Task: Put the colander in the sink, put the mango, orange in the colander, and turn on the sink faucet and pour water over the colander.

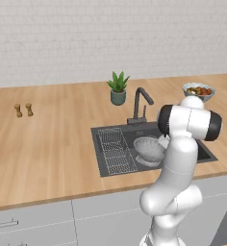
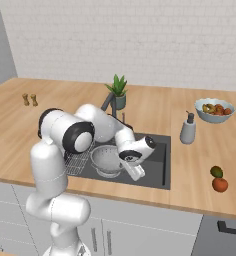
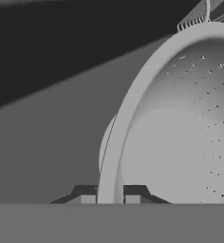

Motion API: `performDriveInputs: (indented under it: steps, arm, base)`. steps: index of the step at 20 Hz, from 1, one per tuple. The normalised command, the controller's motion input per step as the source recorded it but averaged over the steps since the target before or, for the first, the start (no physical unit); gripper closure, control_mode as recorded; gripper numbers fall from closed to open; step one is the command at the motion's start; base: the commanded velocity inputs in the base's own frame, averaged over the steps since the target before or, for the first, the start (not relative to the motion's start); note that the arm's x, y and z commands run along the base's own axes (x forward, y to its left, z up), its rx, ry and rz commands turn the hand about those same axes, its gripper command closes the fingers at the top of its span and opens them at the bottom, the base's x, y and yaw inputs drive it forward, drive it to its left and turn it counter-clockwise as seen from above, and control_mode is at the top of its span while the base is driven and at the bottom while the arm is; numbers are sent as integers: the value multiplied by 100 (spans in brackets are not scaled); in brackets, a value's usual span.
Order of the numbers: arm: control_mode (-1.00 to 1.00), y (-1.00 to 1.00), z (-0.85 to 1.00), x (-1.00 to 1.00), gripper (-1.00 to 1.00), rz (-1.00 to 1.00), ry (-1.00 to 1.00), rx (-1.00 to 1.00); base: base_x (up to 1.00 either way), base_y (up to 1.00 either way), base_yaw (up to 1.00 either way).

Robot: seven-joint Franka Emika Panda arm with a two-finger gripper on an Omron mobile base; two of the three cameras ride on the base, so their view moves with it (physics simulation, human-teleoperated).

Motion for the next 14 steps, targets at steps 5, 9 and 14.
performDriveInputs:
  steps: [5, 9, 14]
  arm:
    - [-100, 10, -32, 10, 100, 1, -5, -6]
    - [-100, 0, -28, 9, 100, 0, -3, -7]
    - [-100, 0, -31, 0, 100, 1, -4, -10]
  base:
    - [0, 0, 0]
    - [0, 0, 0]
    - [0, 0, 0]
